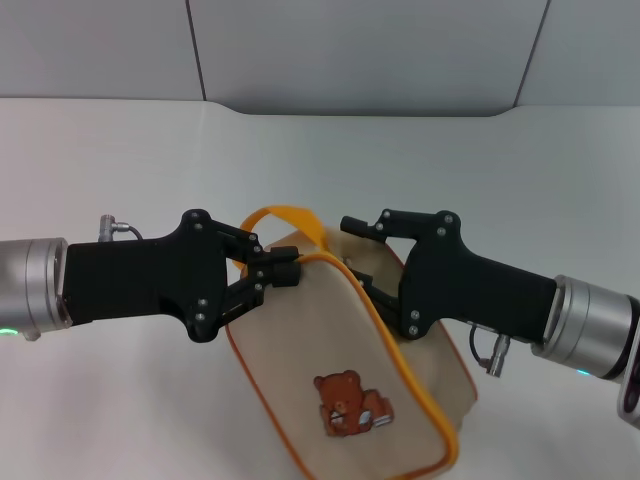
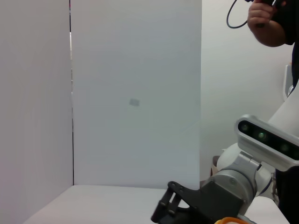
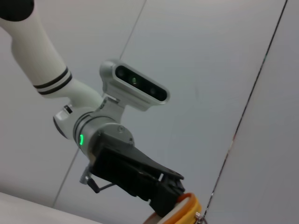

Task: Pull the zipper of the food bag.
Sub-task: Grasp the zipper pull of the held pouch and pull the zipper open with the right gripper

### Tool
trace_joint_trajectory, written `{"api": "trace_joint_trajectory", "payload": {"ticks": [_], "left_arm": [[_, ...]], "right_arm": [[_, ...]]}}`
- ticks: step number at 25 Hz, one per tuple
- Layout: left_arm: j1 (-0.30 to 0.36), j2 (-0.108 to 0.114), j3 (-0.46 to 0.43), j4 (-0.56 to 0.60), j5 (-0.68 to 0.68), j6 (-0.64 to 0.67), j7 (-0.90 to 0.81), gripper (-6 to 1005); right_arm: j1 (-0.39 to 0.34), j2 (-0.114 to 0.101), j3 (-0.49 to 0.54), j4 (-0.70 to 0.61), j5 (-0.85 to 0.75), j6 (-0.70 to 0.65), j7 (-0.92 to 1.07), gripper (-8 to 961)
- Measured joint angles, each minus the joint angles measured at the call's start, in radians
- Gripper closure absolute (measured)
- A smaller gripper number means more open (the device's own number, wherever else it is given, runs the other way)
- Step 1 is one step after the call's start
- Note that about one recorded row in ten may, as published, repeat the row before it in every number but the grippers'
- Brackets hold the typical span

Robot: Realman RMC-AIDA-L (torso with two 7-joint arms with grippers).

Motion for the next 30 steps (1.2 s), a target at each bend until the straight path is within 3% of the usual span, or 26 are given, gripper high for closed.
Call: {"api": "trace_joint_trajectory", "payload": {"ticks": [17,20,24,30], "left_arm": [[0.012,0.002,-0.022,-0.002,0.0,-0.01,0.0,940],[0.014,0.002,-0.022,-0.003,0.0,-0.01,0.0,940],[0.016,0.002,-0.022,-0.002,0.0,-0.01,0.0,941],[0.017,0.003,-0.047,-0.006,0.0,-0.017,0.0,941]], "right_arm": [[0.007,0.001,-0.039,0.04,-0.001,-0.017,-0.088,602],[0.007,0.001,-0.039,0.04,-0.001,-0.016,-0.088,804],[0.007,-0.002,-0.048,0.034,-0.001,-0.018,-0.06,954],[-0.025,-0.009,-0.138,-0.051,-0.005,-0.075,0.081,954]]}}
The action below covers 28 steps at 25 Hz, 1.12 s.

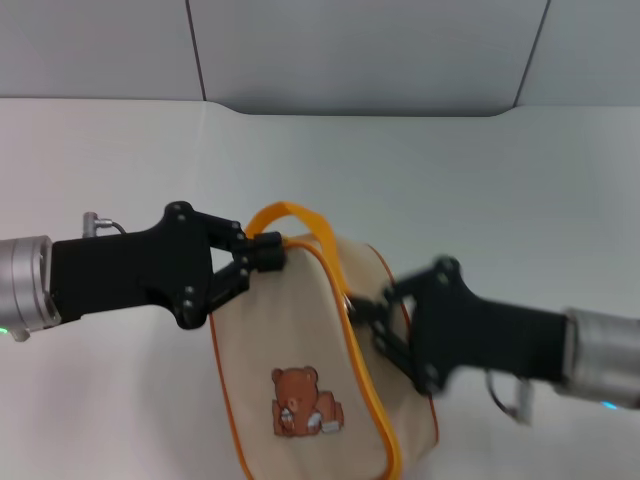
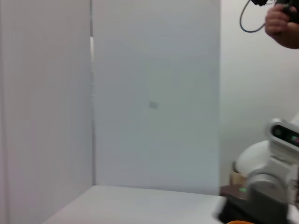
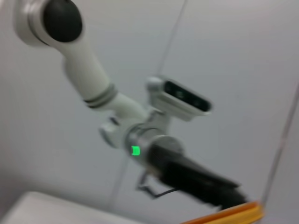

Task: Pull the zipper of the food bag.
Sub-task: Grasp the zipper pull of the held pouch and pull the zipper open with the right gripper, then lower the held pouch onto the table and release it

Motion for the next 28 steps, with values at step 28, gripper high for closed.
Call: {"api": "trace_joint_trajectory", "payload": {"ticks": [28], "left_arm": [[0.024,-0.038,-0.065,-0.004,0.0,-0.141,-0.051,943]], "right_arm": [[-0.217,-0.012,0.225,-0.388,-0.051,-0.258,0.767,594]]}}
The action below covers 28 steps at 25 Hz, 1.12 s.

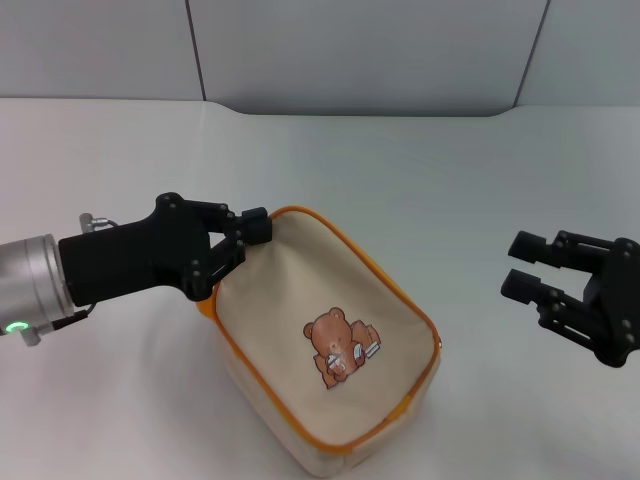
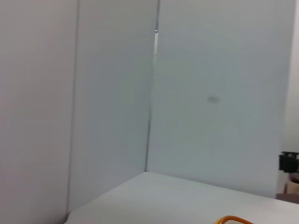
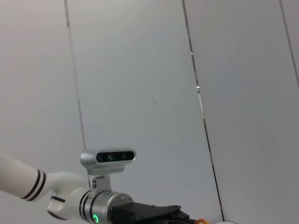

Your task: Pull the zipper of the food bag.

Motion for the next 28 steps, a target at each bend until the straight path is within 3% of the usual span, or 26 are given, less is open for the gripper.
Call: {"api": "trace_joint_trajectory", "payload": {"ticks": [5,10,13,16,17,19,21,24,28], "left_arm": [[-0.006,-0.014,-0.004,-0.012,-0.008,-0.058,-0.003,943],[-0.007,-0.013,-0.004,-0.042,-0.055,-0.066,-0.009,942],[0.002,-0.006,-0.003,-0.031,-0.078,-0.034,-0.035,870],[0.01,0.02,0.014,-0.015,-0.071,0.1,-0.061,798],[0.01,0.02,0.014,-0.015,-0.071,0.1,-0.061,774],[0.012,0.053,0.075,-0.014,-0.047,0.259,-0.083,710],[0.016,0.063,0.124,-0.011,-0.044,0.298,-0.117,630],[0.024,0.064,0.177,-0.008,-0.044,0.305,-0.149,510],[0.041,0.06,0.201,-0.007,-0.042,0.291,-0.153,348]], "right_arm": [[0.007,-0.001,0.004,0.001,0.001,0.018,0.015,465],[0.017,-0.004,-0.003,0.0,-0.002,0.035,0.03,370],[0.029,-0.017,-0.009,-0.001,-0.005,0.027,0.079,313],[0.048,-0.038,-0.053,-0.004,-0.009,-0.01,0.138,219],[0.054,-0.048,-0.084,-0.006,-0.009,-0.024,0.155,188],[0.072,-0.068,-0.158,-0.007,-0.01,-0.044,0.179,125],[0.093,-0.085,-0.244,-0.005,-0.012,-0.052,0.196,125],[0.12,-0.088,-0.322,-0.006,-0.026,-0.046,0.205,124],[0.134,-0.081,-0.329,-0.011,-0.045,-0.029,0.204,125]]}}
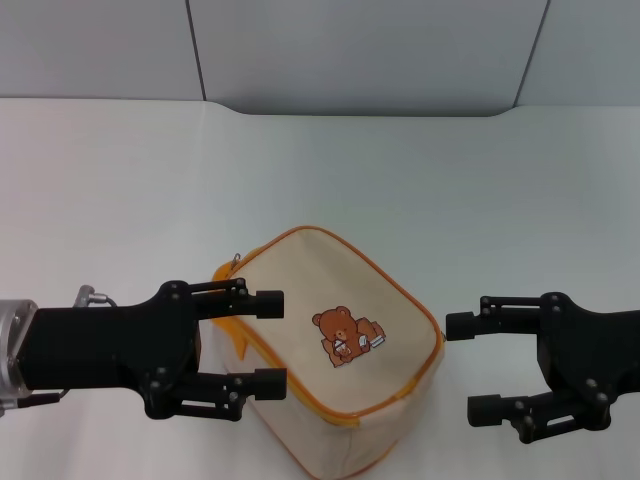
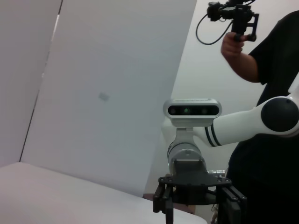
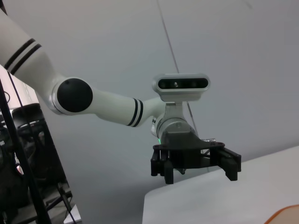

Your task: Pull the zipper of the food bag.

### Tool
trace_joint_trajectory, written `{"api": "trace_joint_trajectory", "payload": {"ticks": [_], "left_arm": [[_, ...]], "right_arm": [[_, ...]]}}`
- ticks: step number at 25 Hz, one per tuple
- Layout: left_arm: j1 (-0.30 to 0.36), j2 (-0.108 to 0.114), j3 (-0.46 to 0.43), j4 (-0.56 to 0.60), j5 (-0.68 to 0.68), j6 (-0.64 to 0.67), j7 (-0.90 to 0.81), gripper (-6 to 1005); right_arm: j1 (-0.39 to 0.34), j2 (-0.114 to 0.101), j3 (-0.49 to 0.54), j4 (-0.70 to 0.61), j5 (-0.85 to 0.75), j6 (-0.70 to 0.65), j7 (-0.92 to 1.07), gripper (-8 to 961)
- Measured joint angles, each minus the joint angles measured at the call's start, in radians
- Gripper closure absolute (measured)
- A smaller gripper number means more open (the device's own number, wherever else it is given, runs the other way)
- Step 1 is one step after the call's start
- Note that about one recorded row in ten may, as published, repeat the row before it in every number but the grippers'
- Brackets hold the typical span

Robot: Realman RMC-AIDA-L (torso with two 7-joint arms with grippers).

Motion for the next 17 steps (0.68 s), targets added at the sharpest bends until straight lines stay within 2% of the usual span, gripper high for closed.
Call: {"api": "trace_joint_trajectory", "payload": {"ticks": [6,17], "left_arm": [[0.009,-0.004,0.001,0.0,0.001,-0.004,0.006,178],[0.009,-0.006,0.0,0.0,0.001,-0.013,0.005,179]], "right_arm": [[0.001,0.0,0.001,0.002,-0.001,0.008,-0.003,127],[-0.001,0.0,0.004,0.003,0.0,0.008,-0.006,129]]}}
